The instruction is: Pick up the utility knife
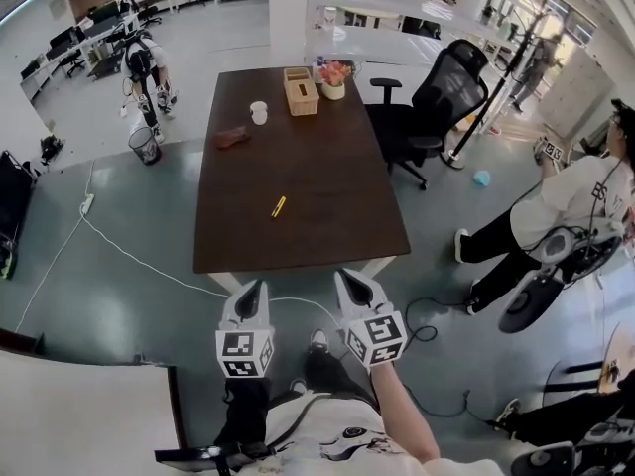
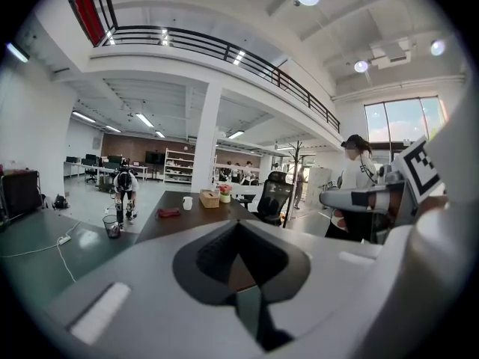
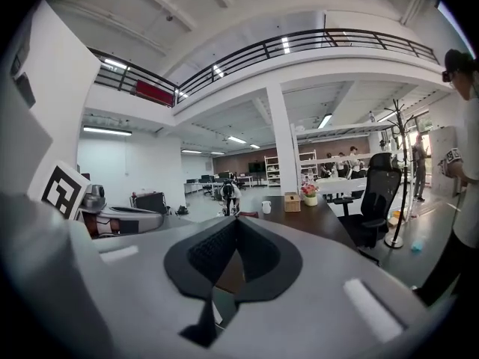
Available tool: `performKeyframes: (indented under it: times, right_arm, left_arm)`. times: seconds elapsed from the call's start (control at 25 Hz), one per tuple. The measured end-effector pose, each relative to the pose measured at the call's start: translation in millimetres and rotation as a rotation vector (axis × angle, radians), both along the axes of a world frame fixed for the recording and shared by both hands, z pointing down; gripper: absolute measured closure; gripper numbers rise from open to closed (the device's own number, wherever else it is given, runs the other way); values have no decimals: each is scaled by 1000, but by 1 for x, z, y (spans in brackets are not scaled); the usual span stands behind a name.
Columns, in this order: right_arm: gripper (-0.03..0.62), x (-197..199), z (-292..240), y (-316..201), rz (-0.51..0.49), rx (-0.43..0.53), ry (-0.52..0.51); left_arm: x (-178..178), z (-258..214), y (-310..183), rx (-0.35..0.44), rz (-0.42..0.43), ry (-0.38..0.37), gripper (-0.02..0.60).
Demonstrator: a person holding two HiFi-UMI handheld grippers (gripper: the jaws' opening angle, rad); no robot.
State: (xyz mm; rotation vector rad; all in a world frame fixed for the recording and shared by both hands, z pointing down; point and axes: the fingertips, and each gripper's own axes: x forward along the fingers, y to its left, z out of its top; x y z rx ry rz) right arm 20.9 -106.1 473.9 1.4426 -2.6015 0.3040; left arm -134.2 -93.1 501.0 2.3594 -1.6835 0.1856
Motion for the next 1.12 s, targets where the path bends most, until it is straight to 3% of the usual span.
performKeyframes:
  times: [0.24,0.56,1.12]
  right_arm:
    - [592,-7,-7,-65,-62,11,-8]
    - [592,1,2,-123,-85,-25,-33]
    - [592,-21,22,-173,-96,-82,-15]
  left_arm:
    - [-2,-17,-63,41,-31,-22,584]
    - [12,-6,-112,-4,-36,-39,584]
    - [-8,13,-174,-64,-50,-42,584]
